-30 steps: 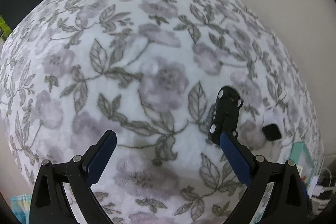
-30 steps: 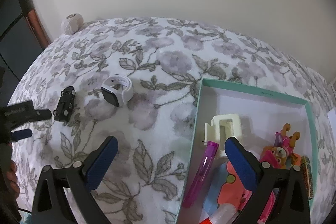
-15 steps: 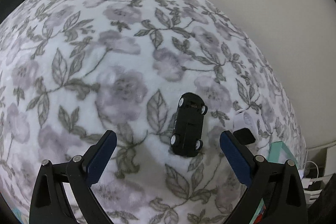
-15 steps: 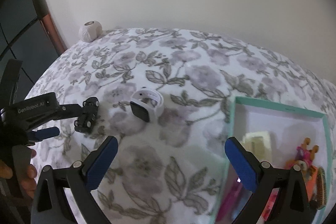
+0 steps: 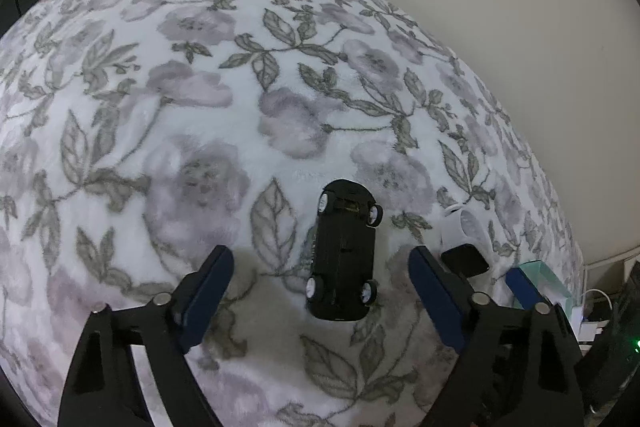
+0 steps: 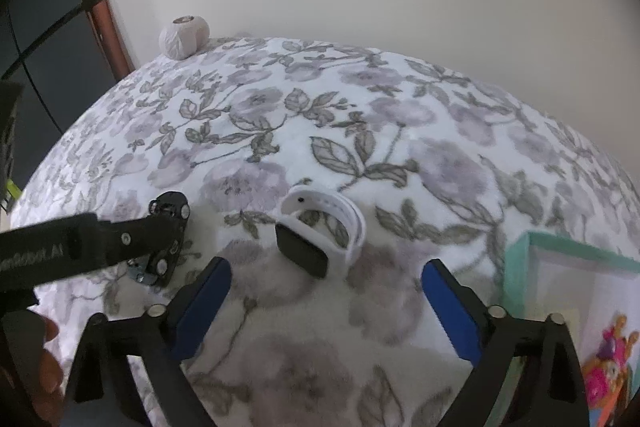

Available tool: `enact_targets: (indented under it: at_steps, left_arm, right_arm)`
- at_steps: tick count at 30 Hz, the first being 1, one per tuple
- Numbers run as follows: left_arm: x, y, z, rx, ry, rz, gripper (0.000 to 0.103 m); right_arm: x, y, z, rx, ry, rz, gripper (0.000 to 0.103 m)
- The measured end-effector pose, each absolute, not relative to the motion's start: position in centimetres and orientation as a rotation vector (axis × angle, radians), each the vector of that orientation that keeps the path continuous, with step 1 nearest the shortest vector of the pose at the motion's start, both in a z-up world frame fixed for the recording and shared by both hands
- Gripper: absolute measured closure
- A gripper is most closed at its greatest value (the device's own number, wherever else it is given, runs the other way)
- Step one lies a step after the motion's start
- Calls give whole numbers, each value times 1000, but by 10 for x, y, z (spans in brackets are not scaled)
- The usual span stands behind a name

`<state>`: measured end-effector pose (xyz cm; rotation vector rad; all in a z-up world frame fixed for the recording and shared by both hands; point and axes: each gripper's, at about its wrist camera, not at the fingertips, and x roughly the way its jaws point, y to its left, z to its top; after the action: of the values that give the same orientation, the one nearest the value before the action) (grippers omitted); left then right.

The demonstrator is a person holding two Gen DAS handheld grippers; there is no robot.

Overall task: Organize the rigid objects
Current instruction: 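Grasp the black toy car with the left gripper while the right grasps the white watch, then carry the black car and white watch over the tray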

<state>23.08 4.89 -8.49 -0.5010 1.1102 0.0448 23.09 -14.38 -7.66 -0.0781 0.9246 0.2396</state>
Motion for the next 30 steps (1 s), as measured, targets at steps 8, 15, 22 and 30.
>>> enact_targets:
  at_steps: [8,15,22,30]
  left_arm:
    - [241,39,-86,-451,1113,3,30]
    - [241,39,-86,-408,1109,24,54]
    - [237,36,-86,-378,1099,20,68]
    - [219,38,-74,-392,1102,28,68]
  right_arm:
    - [250,-134,-86,-98,938,244,22]
    - [254,-132,-93,-94,956,237,48]
    - [251,-134,-90,-68,970,252,49]
    - [230,-143,-71,-65,965,246,49]
